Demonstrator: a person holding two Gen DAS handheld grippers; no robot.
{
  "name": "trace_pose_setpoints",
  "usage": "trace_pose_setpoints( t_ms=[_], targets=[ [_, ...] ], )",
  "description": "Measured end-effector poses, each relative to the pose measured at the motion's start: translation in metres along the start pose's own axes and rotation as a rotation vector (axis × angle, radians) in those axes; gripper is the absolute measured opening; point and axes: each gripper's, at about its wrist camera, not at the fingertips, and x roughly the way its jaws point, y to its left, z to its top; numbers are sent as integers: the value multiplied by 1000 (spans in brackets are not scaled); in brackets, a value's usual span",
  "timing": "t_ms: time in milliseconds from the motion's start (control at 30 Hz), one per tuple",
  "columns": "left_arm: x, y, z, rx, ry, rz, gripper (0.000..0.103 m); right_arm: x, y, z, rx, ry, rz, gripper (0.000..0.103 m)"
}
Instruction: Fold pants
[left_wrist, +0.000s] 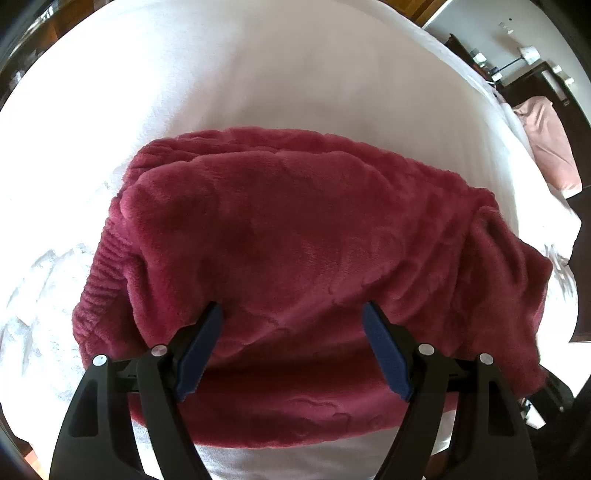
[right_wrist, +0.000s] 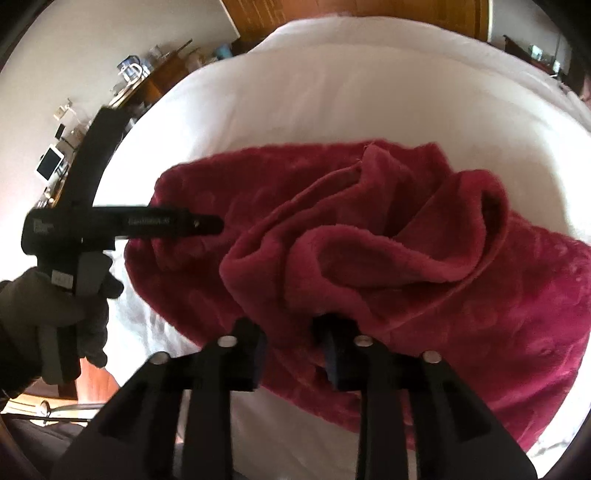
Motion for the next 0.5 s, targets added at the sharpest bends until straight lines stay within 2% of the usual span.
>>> trace_pose_setpoints(
  t_ms=[100,200,233,433,500],
  targets=[
    [5,-7,8,5,6,-3,77,-4,-6,-5,9,8,33,34],
    [7,-13,10,-1,22,-25,77,-15,-16,-14,26,10,102,41],
    [5,-12,9,0,20,-29,77,-14,-7,-12,23,4,110,43],
    [-1,-34,12,43,4,-40,77,-39,13,-19,-73,-34,163,44],
    [-7,-40,12,44,-13,-50,77,-47,9,-22,-72,-48,159,44]
  ],
)
